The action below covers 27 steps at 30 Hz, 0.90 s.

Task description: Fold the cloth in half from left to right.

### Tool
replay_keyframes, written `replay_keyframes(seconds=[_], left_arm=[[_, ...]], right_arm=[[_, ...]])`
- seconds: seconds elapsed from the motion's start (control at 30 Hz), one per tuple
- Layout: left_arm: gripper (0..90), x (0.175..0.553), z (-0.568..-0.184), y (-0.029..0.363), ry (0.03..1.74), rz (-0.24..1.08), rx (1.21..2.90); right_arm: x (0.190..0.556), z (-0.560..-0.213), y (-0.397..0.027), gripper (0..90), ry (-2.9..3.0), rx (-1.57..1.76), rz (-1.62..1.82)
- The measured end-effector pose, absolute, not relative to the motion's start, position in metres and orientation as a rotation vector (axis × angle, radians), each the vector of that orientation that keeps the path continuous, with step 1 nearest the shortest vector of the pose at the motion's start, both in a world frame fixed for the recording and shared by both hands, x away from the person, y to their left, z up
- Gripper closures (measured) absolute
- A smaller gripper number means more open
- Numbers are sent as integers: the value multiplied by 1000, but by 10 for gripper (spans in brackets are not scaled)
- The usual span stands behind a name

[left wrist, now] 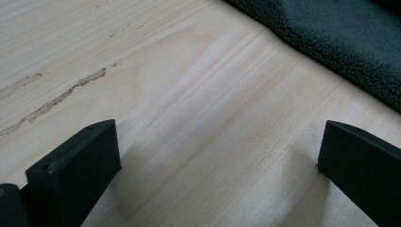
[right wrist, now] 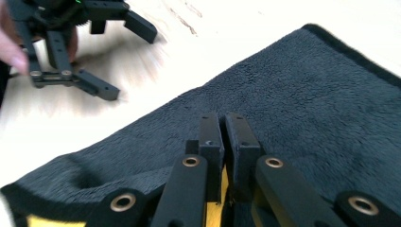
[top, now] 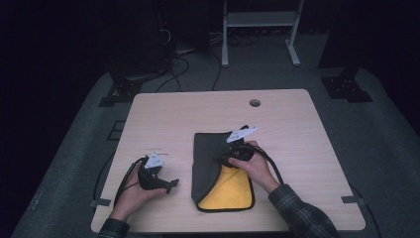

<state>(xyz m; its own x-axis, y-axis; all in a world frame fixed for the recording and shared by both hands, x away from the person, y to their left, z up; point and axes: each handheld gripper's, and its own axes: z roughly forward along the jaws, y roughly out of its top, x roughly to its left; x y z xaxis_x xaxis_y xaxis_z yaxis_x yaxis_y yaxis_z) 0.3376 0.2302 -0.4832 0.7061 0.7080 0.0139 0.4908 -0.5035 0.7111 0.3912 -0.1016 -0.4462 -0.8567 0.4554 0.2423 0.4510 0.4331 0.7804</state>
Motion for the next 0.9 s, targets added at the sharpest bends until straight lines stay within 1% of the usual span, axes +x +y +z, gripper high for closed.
replay_keyframes(seconds=[0.3,0.53,0.9], left_arm=[[0,338,-483,230,906,398,2210],[0,338,-483,230,906,398,2210],[0,337,-483,230,909,399,2210]], right_arm=[[357,-432,-133,836,2631,832,1479],[327,-431,-158,856,2631,833,1473],[285,-438,-184,859,2679,881,1449]])
